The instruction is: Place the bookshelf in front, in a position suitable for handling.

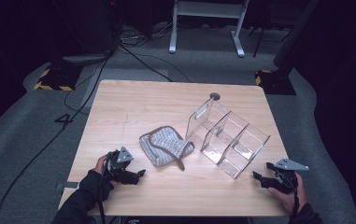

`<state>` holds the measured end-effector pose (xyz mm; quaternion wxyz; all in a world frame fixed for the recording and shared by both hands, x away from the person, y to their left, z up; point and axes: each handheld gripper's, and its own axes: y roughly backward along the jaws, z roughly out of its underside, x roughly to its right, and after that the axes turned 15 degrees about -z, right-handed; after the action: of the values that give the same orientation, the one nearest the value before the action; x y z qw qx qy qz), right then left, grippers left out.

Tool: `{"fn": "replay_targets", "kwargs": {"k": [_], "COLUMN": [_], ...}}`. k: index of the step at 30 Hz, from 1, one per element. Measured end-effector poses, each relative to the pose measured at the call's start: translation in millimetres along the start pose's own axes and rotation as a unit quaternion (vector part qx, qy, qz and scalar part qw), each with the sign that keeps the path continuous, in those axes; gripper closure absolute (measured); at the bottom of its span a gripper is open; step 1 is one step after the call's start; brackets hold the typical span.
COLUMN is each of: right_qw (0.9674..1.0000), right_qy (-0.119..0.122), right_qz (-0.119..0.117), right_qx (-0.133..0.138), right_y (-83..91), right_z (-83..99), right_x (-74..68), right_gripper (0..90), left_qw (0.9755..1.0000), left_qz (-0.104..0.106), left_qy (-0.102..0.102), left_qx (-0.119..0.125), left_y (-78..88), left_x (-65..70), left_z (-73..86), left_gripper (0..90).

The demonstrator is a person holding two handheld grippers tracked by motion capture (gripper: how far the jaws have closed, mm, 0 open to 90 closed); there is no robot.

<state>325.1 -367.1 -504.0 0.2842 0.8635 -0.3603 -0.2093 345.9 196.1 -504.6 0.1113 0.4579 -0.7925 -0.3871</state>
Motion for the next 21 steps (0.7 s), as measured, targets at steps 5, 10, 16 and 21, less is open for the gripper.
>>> {"fn": "replay_targets", "kwargs": {"k": [5,10,16,21], "right_qw": [0.9997,0.9979,0.9929,0.9897], "right_qy": [0.013,0.031,0.067,0.102], "right_qz": [0.004,-0.005,-0.034,-0.035], "right_qx": [0.018,0.056,0.092,0.095], "right_y": [4.0,17.5,30.6,29.8], "right_z": [-0.1,-7.9,-18.3,-26.4], "right_x": [-4.7,-18.3,-44.1,-63.2], "right_gripper": [28.6,30.0,28.1,25.7], "left_qw": [0.9999,0.9998,0.9998,0.9991], "left_qz": [0.006,0.013,-0.01,0.008], "left_qy": [-0.009,-0.012,-0.015,-0.03], "left_qx": [0.001,0.002,0.006,0.028], "left_y": [-1.4,5.5,10.8,16.4], "left_x": [-2.1,-2.1,5.9,11.6], "left_z": [-1.0,3.9,0.6,-7.0], "left_gripper": [6.5,11.1,20.9,19.1]}}
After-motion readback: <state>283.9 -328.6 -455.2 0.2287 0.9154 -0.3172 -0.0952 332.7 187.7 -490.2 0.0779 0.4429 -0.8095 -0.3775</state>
